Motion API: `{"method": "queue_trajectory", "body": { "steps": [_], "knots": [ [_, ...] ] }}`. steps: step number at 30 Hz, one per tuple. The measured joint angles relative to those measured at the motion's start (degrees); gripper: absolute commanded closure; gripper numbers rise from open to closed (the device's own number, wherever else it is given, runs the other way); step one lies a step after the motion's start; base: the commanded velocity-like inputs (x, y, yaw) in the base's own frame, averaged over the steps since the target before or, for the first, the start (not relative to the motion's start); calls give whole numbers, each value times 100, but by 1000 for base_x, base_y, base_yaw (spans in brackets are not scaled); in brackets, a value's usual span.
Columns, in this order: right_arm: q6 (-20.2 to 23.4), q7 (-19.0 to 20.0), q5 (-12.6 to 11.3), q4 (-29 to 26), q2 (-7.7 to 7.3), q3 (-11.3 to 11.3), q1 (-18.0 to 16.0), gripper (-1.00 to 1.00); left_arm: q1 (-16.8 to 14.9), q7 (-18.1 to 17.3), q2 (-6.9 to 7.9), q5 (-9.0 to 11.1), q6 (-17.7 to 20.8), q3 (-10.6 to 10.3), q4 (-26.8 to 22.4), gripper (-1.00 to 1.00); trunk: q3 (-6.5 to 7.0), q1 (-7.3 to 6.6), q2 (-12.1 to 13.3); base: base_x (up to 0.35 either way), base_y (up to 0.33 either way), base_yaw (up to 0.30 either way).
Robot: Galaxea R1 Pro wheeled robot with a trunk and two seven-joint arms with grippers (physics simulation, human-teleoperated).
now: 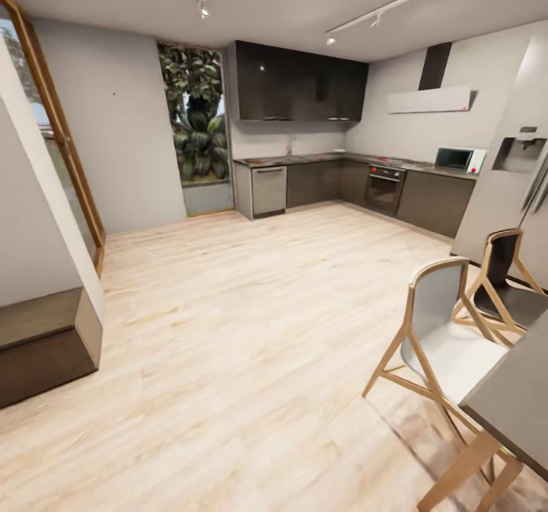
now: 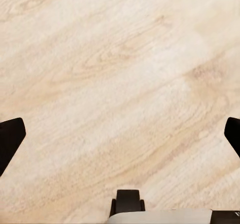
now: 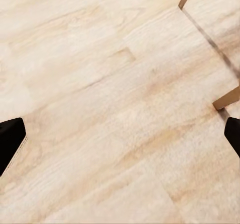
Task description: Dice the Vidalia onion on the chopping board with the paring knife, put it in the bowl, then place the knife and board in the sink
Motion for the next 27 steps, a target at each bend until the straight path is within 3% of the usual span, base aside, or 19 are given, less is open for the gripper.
{"method": "queue_trajectory", "body": {
  "steps": [12, 27],
  "knots": [
    [0, 3, 0, -1, 0, 0, 0, -100, 0, 0, 4, 1, 0, -1, 0, -100, -22, 0, 0, 270, 171, 0],
    [0, 4, 0, 1, 0, 2, 0, -100, 0, 0, 32, 6, -1, -8, -2, -100, -22, 0, 0, 276, 10, 0]
  ]
}}
